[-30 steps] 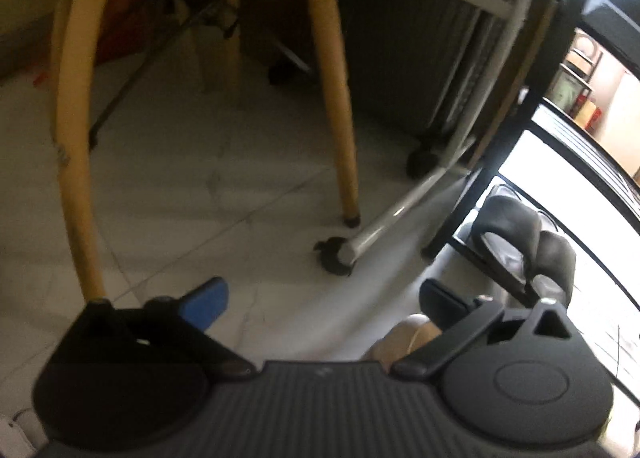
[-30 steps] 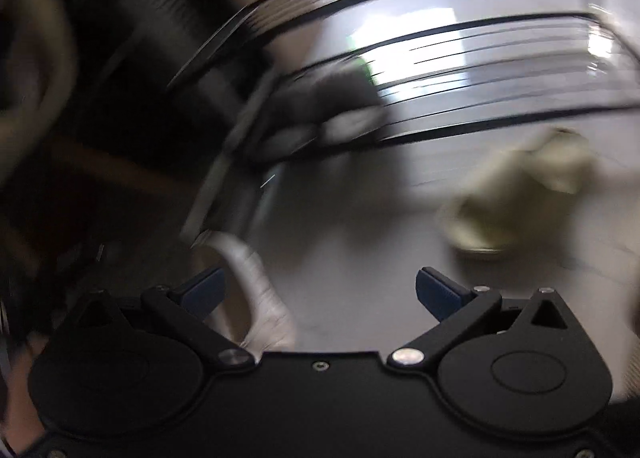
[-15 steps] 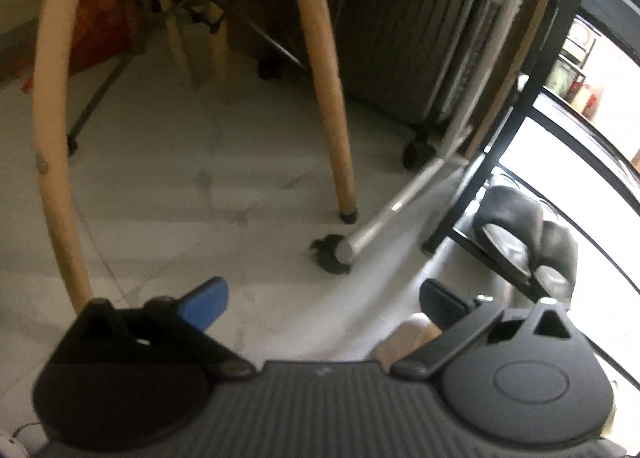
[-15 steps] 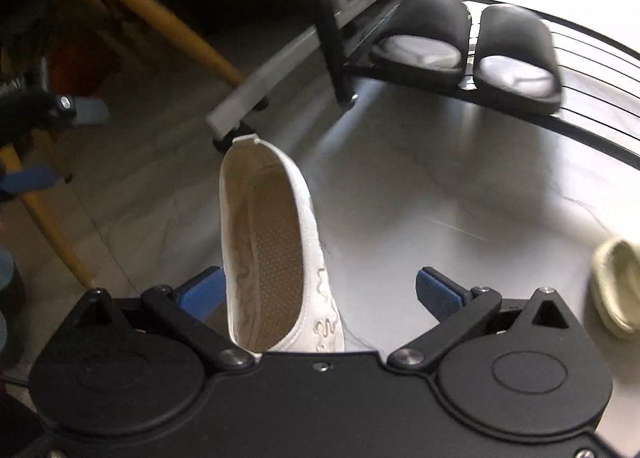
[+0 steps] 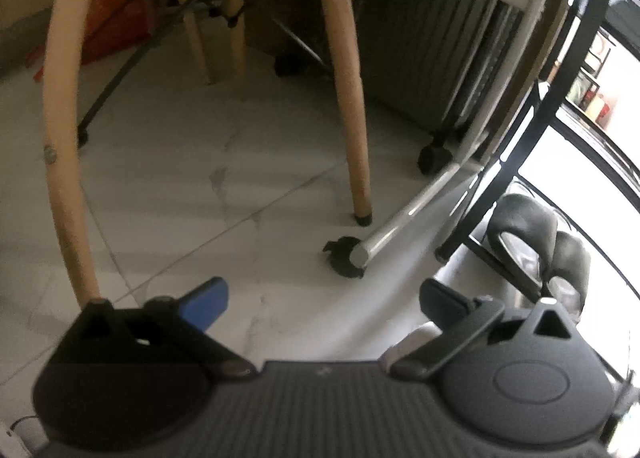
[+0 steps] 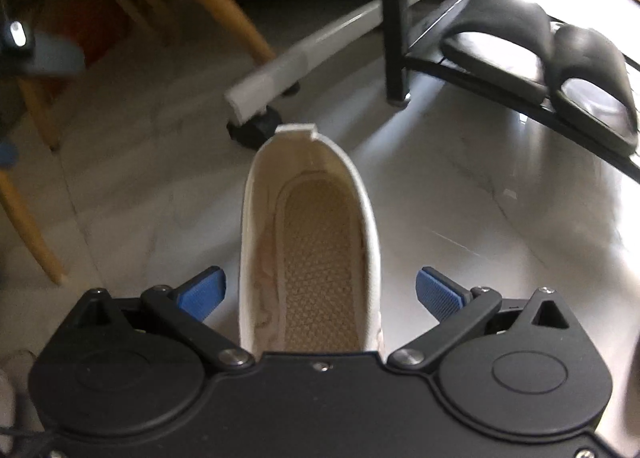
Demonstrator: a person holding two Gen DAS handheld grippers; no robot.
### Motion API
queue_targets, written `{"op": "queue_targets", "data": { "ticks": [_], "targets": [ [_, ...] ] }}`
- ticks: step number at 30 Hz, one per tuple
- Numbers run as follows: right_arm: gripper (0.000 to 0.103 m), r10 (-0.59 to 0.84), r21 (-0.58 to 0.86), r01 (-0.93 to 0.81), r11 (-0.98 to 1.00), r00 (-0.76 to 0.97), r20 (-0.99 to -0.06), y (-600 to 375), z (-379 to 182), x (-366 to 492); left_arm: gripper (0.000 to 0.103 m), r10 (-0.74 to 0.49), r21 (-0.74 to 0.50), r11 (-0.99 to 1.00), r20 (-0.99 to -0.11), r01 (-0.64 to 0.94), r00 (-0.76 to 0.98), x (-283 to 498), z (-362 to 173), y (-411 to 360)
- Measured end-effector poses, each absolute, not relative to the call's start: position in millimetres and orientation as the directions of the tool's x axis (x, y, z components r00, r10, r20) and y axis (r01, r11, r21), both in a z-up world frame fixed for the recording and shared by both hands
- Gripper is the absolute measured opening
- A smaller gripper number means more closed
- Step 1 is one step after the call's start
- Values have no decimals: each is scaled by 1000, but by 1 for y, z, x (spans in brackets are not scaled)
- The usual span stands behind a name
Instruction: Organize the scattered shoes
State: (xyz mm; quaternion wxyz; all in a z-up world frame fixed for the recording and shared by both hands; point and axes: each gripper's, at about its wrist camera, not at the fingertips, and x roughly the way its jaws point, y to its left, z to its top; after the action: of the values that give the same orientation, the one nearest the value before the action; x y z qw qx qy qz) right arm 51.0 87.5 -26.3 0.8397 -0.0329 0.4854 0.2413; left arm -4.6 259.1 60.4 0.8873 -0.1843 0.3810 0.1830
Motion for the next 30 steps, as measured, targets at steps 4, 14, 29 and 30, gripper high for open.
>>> {"op": "queue_targets", "data": {
  "ticks": [4, 14, 29, 30],
  "targets": [
    [103, 356, 153, -450, 880, 411, -839, 89, -34, 51, 102, 159, -220, 859, -744, -462, 649, -5, 59, 262],
    [61, 312, 84, -478, 875, 421, -852, 91, -52, 49, 102, 166, -212, 854, -755, -475, 635, -2, 56, 264],
    [60, 61, -6, -123, 992, 533, -844, -41, -39, 88, 102, 171, -184, 874, -751, -451, 638, -2, 57, 257],
    [60, 42, -7, -91, 996, 524, -850, -50, -40, 92, 102, 171, -180, 876, -751, -448, 637, -2, 56, 256]
  ]
}}
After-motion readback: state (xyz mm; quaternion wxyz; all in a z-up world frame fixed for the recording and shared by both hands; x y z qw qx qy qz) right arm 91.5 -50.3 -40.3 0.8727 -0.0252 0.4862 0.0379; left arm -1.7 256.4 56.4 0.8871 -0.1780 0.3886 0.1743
